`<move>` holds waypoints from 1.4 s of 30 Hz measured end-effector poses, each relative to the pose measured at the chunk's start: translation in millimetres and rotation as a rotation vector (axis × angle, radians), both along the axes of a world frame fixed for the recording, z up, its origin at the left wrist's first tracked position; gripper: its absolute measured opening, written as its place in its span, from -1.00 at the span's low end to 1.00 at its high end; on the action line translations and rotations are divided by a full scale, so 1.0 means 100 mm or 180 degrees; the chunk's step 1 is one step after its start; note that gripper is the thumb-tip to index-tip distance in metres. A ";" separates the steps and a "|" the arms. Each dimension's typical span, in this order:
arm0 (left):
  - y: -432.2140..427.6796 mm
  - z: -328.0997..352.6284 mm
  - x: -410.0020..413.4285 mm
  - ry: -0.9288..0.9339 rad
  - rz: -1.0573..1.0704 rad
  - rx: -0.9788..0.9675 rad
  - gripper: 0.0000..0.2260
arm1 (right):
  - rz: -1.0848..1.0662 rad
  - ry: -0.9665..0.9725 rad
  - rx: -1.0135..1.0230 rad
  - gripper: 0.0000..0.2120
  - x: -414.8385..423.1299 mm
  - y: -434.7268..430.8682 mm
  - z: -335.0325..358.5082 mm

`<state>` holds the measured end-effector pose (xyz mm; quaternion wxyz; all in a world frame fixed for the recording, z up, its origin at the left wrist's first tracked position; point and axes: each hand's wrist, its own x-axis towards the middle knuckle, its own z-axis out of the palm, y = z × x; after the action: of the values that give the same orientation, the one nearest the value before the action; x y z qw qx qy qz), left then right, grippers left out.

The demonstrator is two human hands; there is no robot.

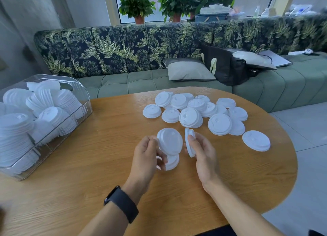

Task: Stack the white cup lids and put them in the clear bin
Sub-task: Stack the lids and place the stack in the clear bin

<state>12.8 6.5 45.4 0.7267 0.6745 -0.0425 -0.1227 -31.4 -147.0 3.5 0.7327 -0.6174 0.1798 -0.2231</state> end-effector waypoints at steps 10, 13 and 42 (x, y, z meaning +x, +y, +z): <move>0.24 -0.15 0.38 0.0755 -0.0591 0.0543 -0.69 | -0.0256 0.0084 -0.0489 -0.43 -0.03 0.03 0.00; 0.23 -0.18 0.39 0.0736 -0.0411 0.0773 -0.71 | -0.0305 0.0077 -0.0478 -0.42 -0.02 0.02 -0.01; 0.21 -0.18 0.23 -0.1096 -0.0630 0.2786 -0.25 | -0.0377 0.0166 -0.0367 -0.46 -0.06 0.04 0.04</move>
<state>35.9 27.9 27.5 0.3418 0.9203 -0.1706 -0.0842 -37.8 -143.4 7.3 0.6765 -0.6524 0.2218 -0.2598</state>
